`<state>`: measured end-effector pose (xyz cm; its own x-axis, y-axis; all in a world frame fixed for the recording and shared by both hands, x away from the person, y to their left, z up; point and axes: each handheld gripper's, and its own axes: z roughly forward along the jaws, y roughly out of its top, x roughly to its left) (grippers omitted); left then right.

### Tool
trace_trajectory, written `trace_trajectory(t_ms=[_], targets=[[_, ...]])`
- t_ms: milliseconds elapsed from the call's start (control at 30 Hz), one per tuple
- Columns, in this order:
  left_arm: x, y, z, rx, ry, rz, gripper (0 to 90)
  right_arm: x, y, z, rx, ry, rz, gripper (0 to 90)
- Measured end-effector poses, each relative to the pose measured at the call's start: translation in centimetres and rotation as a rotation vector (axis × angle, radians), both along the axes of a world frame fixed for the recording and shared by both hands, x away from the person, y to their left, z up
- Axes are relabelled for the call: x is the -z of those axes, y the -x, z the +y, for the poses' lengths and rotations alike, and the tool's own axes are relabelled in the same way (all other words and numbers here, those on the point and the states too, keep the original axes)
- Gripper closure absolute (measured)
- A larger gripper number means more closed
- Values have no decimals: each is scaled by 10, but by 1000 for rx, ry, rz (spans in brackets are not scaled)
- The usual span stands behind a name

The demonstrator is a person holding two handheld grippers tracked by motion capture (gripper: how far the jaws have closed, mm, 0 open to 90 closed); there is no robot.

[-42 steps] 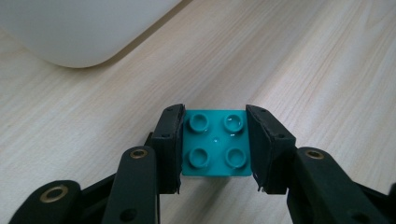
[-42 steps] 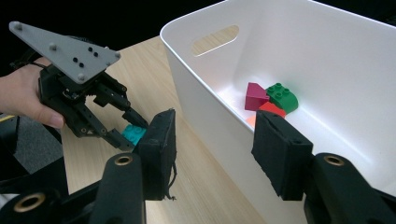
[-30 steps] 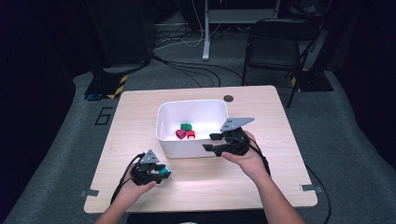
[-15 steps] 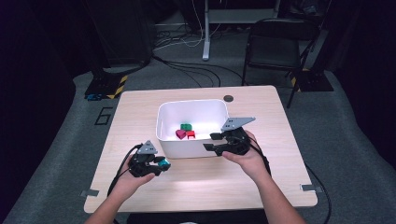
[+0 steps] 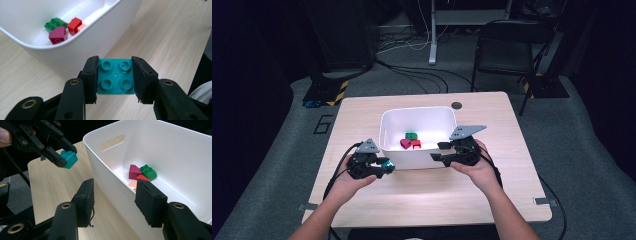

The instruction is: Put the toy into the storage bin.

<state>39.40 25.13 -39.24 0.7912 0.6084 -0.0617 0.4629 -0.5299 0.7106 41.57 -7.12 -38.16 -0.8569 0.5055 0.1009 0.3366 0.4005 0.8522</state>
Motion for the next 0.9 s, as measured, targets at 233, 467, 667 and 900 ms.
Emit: trace_trajectory(t_ms=[233,467,667,900], targets=[[-20,-11,-8,13,14,-22,588,-1,0,-1,1,-1,-4,487],[-40,-29,-21,24,31,-42,588,-1,0,-2,1,-4,-6,487],[-46,-57,-34,2,50,-52,588,-1,-1,-2,-3,-8,-6,487],[-47,-86,-48,-2,74,-58,588,-2,-1,0,-12,-22,-8,487]])
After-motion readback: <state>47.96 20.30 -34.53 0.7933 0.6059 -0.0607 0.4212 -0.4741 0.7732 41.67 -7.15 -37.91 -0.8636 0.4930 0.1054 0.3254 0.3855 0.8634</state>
